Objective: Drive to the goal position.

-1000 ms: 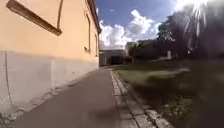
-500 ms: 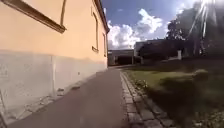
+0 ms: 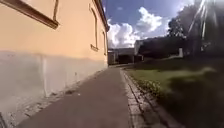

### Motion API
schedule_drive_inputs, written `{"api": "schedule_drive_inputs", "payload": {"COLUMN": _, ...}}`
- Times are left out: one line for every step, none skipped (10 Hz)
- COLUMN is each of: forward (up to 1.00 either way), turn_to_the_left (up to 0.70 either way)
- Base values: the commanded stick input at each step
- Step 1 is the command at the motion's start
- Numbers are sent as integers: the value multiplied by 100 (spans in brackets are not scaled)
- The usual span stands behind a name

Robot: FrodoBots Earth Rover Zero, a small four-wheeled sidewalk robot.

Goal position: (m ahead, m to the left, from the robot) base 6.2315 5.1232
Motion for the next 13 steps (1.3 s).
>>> {"api": "schedule_drive_inputs", "payload": {"forward": 70, "turn_to_the_left": 0}}
{"api": "schedule_drive_inputs", "payload": {"forward": 70, "turn_to_the_left": 0}}
{"api": "schedule_drive_inputs", "payload": {"forward": 70, "turn_to_the_left": 10}}
{"api": "schedule_drive_inputs", "payload": {"forward": 70, "turn_to_the_left": 32}}
{"api": "schedule_drive_inputs", "payload": {"forward": 70, "turn_to_the_left": 35}}
{"api": "schedule_drive_inputs", "payload": {"forward": 70, "turn_to_the_left": 35}}
{"api": "schedule_drive_inputs", "payload": {"forward": 70, "turn_to_the_left": 35}}
{"api": "schedule_drive_inputs", "payload": {"forward": 70, "turn_to_the_left": 35}}
{"api": "schedule_drive_inputs", "payload": {"forward": 70, "turn_to_the_left": 29}}
{"api": "schedule_drive_inputs", "payload": {"forward": 70, "turn_to_the_left": 16}}
{"api": "schedule_drive_inputs", "payload": {"forward": 70, "turn_to_the_left": 4}}
{"api": "schedule_drive_inputs", "payload": {"forward": 70, "turn_to_the_left": 0}}
{"api": "schedule_drive_inputs", "payload": {"forward": 70, "turn_to_the_left": 0}}
